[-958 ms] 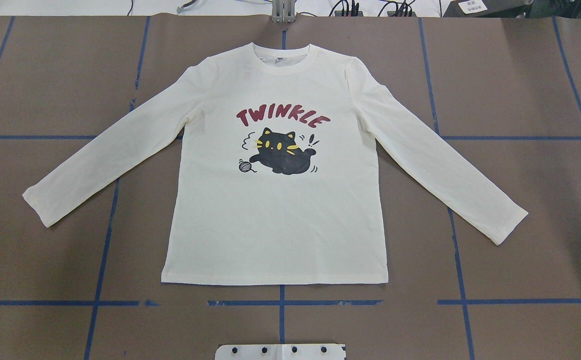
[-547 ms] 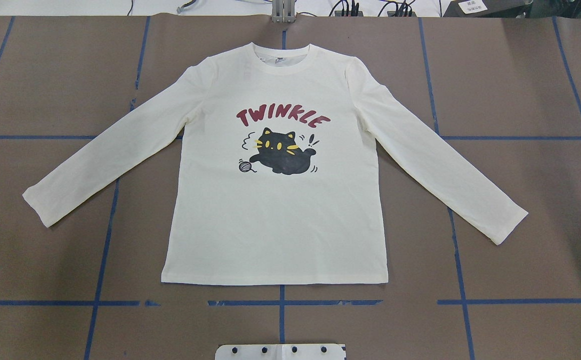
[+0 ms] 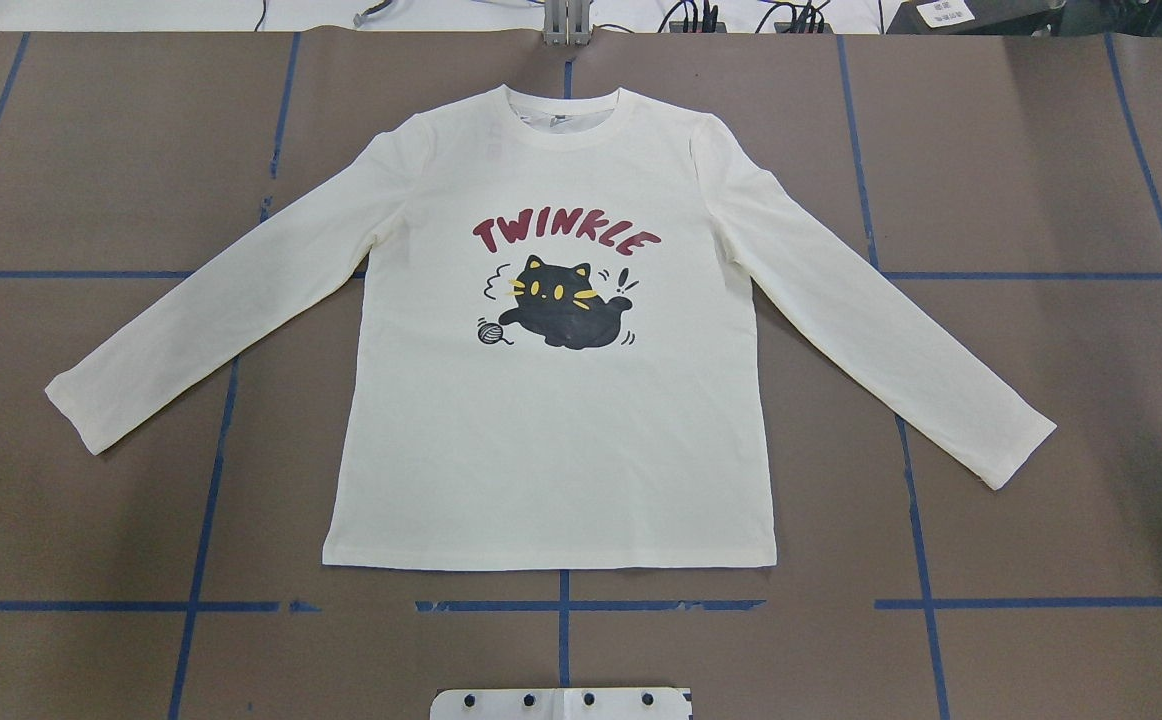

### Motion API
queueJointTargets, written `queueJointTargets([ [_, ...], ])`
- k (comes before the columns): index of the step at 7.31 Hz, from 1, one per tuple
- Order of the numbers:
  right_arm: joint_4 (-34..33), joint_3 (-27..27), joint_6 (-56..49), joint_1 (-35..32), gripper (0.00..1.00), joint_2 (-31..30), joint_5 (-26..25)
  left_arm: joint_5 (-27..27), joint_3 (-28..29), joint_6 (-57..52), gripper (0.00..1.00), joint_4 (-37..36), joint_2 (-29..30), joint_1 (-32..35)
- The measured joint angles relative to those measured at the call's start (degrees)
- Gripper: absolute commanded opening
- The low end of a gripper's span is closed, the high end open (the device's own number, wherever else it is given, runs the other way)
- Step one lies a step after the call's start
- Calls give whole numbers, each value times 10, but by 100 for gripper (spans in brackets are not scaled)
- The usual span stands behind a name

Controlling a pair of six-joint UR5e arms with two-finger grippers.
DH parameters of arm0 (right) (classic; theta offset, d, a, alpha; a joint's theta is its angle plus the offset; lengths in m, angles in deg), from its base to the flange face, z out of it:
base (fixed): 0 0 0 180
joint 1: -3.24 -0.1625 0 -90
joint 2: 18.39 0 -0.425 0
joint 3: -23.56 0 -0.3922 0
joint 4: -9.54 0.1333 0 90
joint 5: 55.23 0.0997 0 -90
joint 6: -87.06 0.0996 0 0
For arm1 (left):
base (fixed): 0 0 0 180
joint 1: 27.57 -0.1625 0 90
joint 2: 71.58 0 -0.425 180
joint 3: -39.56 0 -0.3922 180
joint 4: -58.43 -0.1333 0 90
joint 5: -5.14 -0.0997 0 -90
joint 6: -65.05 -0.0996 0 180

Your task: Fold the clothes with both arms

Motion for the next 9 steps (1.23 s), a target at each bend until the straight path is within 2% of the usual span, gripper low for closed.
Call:
queueJointTargets([
  [2, 123, -8, 158, 102, 100, -23, -16, 0, 5, 7, 100, 40, -6, -3],
  [3, 151, -13, 214, 146, 99, -26, -35, 0, 8, 27, 100, 47, -6, -4],
  [6, 188, -18, 294, 229, 80, -27, -95, 0, 10, 84, 100, 52, -7, -13],
  [9, 215, -36, 349, 252, 72, -21, -114, 0, 11, 89, 100, 52, -7, -14],
])
